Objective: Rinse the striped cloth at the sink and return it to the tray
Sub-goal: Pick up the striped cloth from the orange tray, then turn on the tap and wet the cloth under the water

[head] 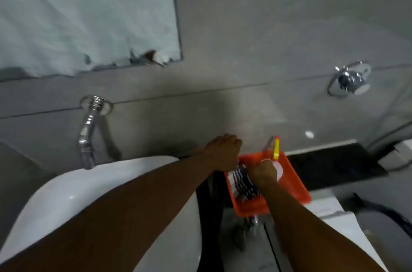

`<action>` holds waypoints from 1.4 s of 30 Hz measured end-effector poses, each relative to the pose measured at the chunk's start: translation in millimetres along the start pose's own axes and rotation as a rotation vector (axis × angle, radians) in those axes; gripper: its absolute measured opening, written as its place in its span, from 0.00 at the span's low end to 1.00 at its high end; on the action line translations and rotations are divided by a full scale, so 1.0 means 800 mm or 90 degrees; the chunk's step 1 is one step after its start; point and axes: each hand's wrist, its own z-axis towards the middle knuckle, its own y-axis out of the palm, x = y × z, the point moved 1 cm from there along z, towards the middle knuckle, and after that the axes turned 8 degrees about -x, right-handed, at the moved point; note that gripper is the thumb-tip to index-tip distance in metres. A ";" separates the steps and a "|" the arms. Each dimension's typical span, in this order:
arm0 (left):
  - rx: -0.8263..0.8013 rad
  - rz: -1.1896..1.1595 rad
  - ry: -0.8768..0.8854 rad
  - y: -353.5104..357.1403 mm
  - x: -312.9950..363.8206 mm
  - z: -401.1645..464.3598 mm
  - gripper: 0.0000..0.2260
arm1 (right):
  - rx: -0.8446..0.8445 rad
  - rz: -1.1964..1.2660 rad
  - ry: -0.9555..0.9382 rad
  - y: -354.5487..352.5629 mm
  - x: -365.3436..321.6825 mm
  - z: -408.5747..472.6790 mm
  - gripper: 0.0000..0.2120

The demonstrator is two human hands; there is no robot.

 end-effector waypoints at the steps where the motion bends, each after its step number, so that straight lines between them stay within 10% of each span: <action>1: -0.053 -0.017 -0.007 0.025 0.007 0.018 0.20 | -0.013 -0.021 0.036 0.005 0.024 0.014 0.21; 17: -0.285 -0.155 -0.156 0.201 0.003 0.185 0.11 | -0.068 0.058 0.089 0.059 0.162 0.177 0.20; 24: -0.130 -0.449 -0.189 0.145 -0.016 0.157 0.04 | -0.106 0.259 0.109 -0.003 0.109 0.141 0.20; 32: 0.149 -0.823 -0.247 -0.010 -0.057 -0.015 0.17 | -0.180 0.254 -0.248 -0.039 -0.063 0.003 0.10; 35: 0.257 -0.938 -0.274 -0.071 -0.080 -0.085 0.07 | -0.255 0.281 -0.300 -0.026 -0.137 -0.053 0.11; 42: 0.351 -0.878 -0.230 -0.163 -0.175 -0.295 0.19 | -0.415 0.205 -0.319 0.067 -0.287 -0.183 0.18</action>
